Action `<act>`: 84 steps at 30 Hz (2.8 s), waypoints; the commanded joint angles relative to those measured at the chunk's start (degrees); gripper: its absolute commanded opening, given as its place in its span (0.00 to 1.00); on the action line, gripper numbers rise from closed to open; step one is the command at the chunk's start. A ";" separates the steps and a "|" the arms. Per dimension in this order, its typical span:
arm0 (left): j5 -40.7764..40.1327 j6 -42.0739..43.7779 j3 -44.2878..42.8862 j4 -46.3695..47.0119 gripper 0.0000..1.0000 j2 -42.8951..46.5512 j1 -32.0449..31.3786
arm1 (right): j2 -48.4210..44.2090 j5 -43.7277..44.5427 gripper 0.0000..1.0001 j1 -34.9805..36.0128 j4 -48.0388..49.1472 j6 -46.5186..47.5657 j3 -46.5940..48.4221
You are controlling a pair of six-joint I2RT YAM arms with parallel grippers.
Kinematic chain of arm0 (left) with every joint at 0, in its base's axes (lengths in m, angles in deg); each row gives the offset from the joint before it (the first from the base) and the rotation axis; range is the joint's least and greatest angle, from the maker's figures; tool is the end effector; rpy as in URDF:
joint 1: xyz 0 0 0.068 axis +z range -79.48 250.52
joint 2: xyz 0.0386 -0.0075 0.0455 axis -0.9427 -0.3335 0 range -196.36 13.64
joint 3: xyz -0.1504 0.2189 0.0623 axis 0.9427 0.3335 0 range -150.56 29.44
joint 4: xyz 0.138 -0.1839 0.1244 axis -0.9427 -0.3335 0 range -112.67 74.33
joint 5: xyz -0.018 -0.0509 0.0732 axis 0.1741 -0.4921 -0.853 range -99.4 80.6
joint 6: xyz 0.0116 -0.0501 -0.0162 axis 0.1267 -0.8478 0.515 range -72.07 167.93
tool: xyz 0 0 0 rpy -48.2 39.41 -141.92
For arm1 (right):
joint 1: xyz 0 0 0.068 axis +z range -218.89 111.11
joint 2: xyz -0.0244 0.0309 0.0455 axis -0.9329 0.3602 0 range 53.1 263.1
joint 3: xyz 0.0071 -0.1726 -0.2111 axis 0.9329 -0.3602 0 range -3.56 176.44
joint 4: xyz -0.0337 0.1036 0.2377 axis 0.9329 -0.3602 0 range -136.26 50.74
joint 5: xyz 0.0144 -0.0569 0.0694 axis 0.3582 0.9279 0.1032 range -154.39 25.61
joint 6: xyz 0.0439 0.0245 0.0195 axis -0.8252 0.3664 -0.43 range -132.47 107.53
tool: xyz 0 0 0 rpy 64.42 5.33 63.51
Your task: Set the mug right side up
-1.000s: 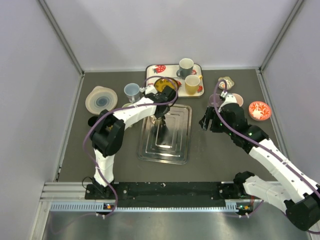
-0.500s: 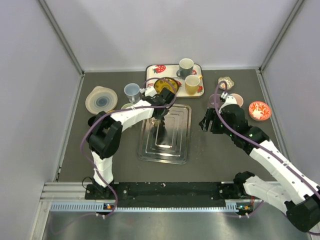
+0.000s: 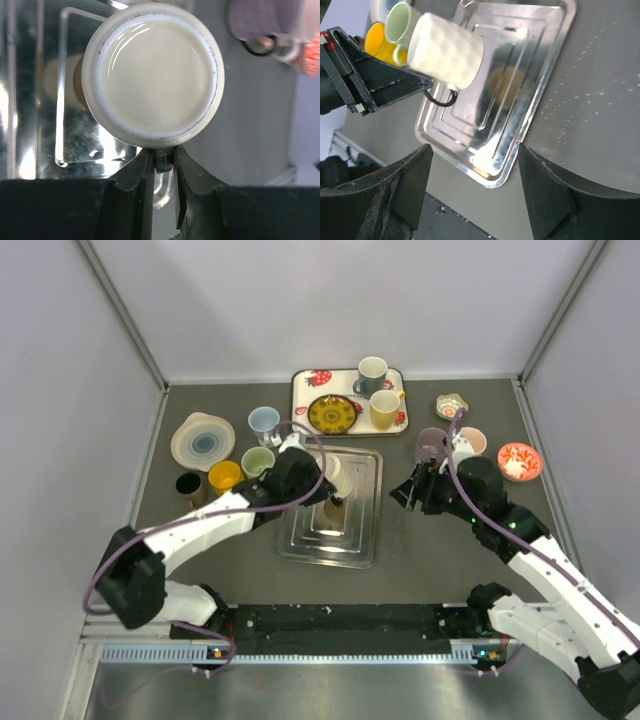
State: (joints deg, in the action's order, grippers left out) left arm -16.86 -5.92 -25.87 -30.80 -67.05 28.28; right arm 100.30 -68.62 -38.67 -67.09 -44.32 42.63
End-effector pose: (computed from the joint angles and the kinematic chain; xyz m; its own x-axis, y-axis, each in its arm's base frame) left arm 0.2307 -0.2033 0.2522 -0.7629 -0.3886 -0.5167 -0.0382 0.8249 -0.5641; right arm 0.1565 0.0941 0.3100 -0.6483 0.2315 -0.7253 -0.2538 0.8325 0.4925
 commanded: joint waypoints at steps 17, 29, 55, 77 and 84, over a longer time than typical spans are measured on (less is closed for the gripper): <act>22.05 -12.59 26.92 85.09 0.00 16.97 0.14 | -9.15 -28.28 0.73 0.19 65.31 -35.36 -27.47; 25.65 -16.29 26.57 84.66 0.00 16.17 -0.83 | 0.43 -30.04 0.70 0.19 77.23 -38.90 -22.73; 35.76 -19.98 25.16 89.40 0.00 10.11 -5.05 | 8.43 -31.28 0.47 -0.68 83.81 -42.41 -17.01; 38.84 -18.14 25.78 87.65 0.23 10.02 -4.96 | 6.34 -32.95 0.00 -4.11 73.47 -38.65 -12.54; 35.07 -13.57 26.04 77.82 0.64 14.14 -4.61 | 2.64 -33.21 0.00 -4.11 61.60 -30.90 -10.34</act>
State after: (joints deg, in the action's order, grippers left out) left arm 13.98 -22.31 0.23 51.95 -56.25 24.96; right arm 105.55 -106.34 -42.00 -3.16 -82.05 26.89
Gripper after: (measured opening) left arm 0.587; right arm 0.167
